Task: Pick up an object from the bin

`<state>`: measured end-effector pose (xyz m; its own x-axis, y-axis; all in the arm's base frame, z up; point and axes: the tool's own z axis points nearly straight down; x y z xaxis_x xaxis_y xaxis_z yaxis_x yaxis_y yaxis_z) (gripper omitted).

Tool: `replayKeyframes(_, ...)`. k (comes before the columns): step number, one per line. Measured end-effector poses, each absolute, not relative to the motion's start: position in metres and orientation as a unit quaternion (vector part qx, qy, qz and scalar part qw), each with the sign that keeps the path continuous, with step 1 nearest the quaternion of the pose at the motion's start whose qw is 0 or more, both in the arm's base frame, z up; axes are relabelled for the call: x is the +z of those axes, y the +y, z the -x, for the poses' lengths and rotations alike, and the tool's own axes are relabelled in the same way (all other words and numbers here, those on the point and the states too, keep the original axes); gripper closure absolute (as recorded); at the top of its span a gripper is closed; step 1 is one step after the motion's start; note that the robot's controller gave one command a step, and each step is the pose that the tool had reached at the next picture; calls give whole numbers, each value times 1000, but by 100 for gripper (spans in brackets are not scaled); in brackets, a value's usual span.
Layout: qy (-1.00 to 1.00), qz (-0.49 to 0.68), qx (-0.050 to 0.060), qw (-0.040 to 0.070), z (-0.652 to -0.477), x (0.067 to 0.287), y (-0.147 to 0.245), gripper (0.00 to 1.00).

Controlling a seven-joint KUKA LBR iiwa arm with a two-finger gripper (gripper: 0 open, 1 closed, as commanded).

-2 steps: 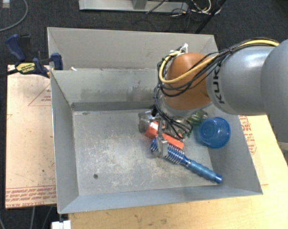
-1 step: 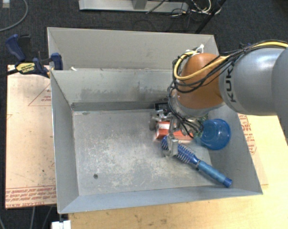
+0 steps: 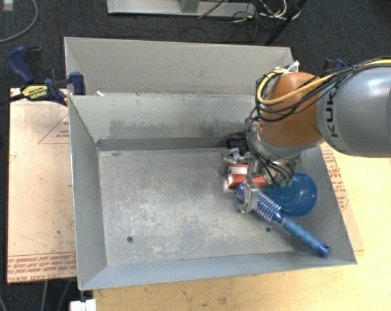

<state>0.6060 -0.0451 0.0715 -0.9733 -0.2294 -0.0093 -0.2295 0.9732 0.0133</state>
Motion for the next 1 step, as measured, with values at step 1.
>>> replayKeyframes(1,989,145,11,-1,-614,79,-57,0)
